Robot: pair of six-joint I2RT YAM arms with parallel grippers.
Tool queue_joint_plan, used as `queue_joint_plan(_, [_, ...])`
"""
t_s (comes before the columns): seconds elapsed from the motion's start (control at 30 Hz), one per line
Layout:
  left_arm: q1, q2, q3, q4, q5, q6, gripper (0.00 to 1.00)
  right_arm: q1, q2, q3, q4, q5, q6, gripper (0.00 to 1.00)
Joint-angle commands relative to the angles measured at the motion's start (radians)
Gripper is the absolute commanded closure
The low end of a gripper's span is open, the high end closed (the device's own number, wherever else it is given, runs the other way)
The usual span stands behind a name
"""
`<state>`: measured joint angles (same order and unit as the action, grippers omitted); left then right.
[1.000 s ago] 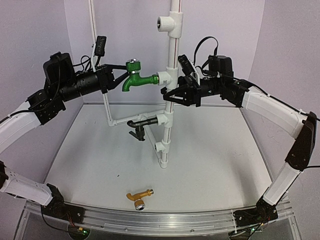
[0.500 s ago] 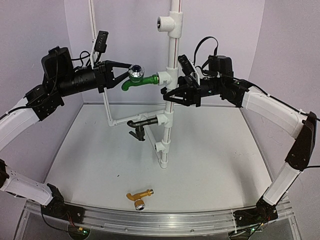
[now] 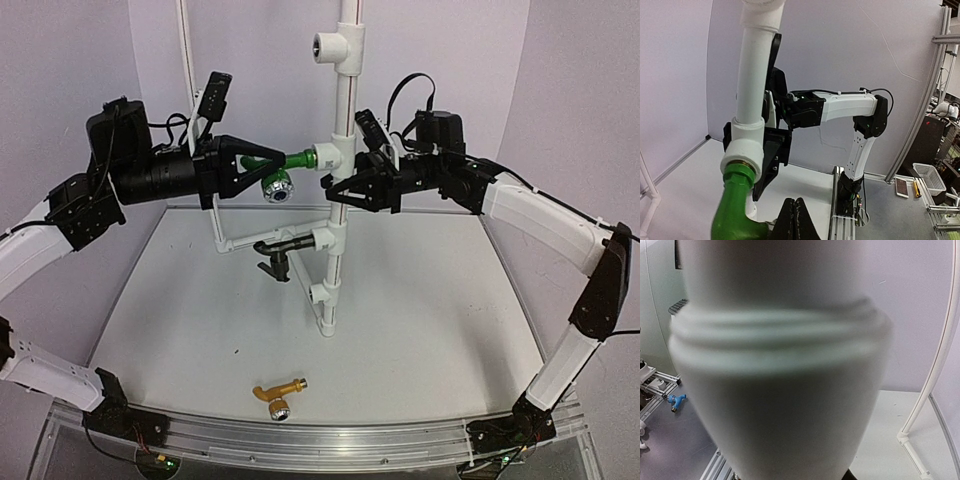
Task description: Install the water faucets
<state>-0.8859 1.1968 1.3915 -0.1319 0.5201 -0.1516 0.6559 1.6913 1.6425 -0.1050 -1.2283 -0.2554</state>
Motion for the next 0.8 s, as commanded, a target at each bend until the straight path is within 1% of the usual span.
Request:
queue_joint_plan(0.0, [-0.029, -0.042, -0.054, -0.04, -0.018, 0.017, 1.0, 0.004, 0.037, 0.004, -0.148, 0.026, 0.167, 1.0])
queue_joint_plan(0.3, [-0.042, -0.073, -0.113, -0.03, -0.057, 0.003, 1.0, 0.004, 0.043, 0.008, -0.148, 0.025, 0.166, 1.0])
queue_joint_plan(0.43, [-0.043, -0.087, -0.162, -0.015, -0.125, 0.004, 1.0, 0.004, 0.04, 0.014, -0.148, 0.023, 0.168, 1.0])
queue_joint_plan(0.63, [-0.04, -0.077, -0.193, 0.014, -0.288, 0.009, 1.0, 0.004, 0.033, 0.005, -0.148, 0.017, 0.169, 1.0])
queue_joint_plan(0.77, [-0.023, -0.063, -0.189, 0.051, -0.326, -0.012, 1.0, 0.004, 0.036, 0.001, -0.147, 0.005, 0.169, 1.0])
